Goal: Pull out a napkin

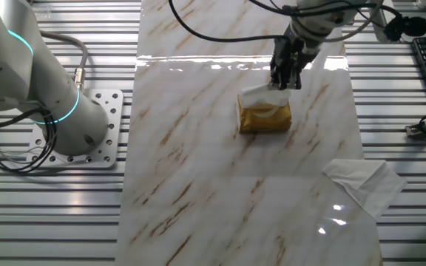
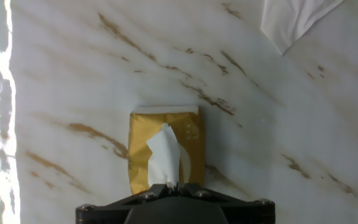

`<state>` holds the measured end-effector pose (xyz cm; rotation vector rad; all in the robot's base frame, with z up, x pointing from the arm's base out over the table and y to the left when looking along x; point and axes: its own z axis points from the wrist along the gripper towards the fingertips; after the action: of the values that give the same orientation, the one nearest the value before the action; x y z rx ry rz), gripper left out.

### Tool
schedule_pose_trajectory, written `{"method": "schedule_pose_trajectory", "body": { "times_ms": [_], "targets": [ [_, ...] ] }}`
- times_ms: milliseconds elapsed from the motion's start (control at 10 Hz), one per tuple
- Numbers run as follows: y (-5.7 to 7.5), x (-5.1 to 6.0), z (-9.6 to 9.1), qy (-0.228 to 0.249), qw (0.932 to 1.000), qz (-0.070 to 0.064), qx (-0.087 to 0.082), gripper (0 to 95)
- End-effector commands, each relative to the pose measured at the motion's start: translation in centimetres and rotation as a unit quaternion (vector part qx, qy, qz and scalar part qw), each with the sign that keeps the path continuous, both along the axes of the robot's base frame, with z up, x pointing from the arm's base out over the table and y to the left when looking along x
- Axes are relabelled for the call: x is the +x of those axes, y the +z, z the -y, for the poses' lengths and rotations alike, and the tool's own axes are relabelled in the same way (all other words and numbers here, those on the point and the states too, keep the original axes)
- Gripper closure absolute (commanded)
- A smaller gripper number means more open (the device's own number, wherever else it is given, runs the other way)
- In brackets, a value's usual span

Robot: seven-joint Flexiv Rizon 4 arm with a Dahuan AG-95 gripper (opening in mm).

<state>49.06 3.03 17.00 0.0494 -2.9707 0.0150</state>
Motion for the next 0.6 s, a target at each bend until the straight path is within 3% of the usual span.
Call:
{"method": "schedule_pose_trajectory", "body": {
  "times_ms": [100,400,600],
  "targets": [
    [0.7,-0.3,-0.2,-0.002,1.0000,-0.004,0.001,95.0],
    [2.5,-1.2,-0.9,-0.006,0.9998,-0.017,0.005,95.0],
    [3.1,-1.3,-0.8,-0.003,0.9996,-0.023,0.013,95.0]
  ]
}}
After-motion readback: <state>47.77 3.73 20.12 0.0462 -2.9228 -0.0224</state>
